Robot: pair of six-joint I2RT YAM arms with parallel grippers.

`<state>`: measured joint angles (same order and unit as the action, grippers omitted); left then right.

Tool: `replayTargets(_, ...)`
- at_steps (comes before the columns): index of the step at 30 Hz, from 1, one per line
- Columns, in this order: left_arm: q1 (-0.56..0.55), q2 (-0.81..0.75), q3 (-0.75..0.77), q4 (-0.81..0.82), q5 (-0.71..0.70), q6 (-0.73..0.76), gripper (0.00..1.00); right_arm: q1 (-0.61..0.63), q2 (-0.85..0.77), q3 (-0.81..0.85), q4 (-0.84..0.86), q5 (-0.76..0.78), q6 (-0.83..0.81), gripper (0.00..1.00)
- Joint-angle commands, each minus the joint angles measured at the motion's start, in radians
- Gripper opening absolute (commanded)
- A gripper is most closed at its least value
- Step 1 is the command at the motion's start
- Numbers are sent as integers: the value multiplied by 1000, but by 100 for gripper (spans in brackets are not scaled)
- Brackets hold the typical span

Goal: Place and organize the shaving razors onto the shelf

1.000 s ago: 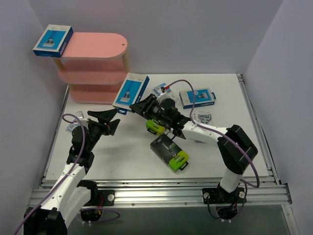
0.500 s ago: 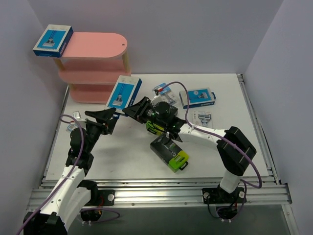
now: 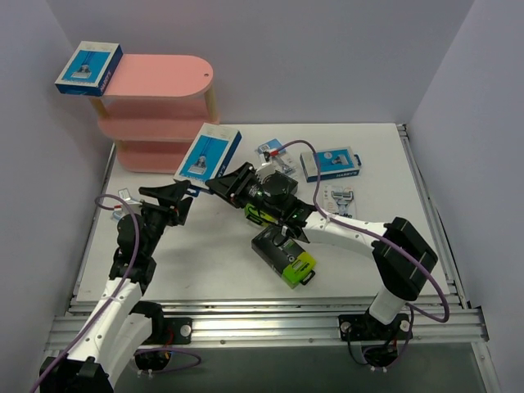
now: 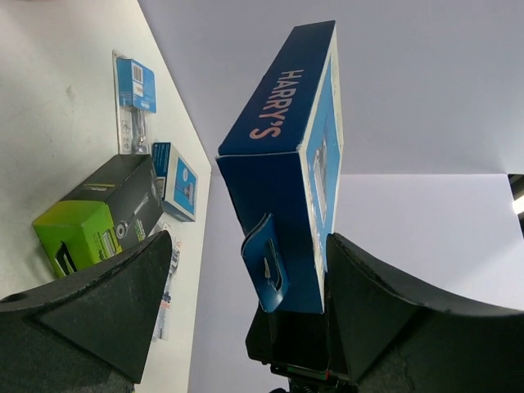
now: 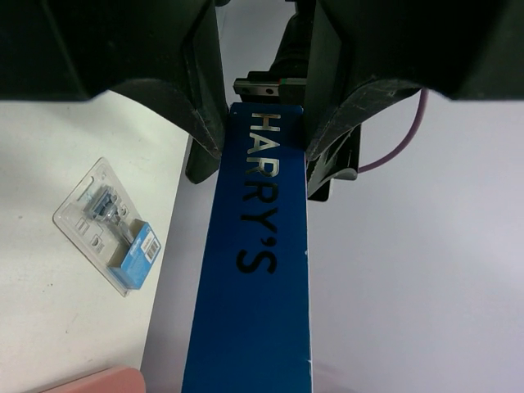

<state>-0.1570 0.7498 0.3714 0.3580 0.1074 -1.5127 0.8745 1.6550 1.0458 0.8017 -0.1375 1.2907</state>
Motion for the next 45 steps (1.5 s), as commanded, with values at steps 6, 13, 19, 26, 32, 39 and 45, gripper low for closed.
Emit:
replayTargets(6,7,26,-17,99,-26,-87,80,49,-21,11,125,33,16,0)
replayTargets(13,5,26,-95,234,-69,-207,57,63,-15,6,126,47,13,0)
replayTargets(19,5,36,-124,303,-60,-262,42,69,-8,-1,126,58,12,0)
replayTargets(26,5,10,-131,305,-31,-293,33,67,-3,-3,114,68,9,0)
replayTargets(32,11,-70,-120,182,-44,-279,2,54,6,0,110,46,12,7)
replayTargets(39,56,-98,-42,26,-15,-190,2,44,-66,-32,62,67,-14,47)
replayTargets(45,73,-75,67,-82,0,-87,2,24,-190,-114,-24,99,-47,73)
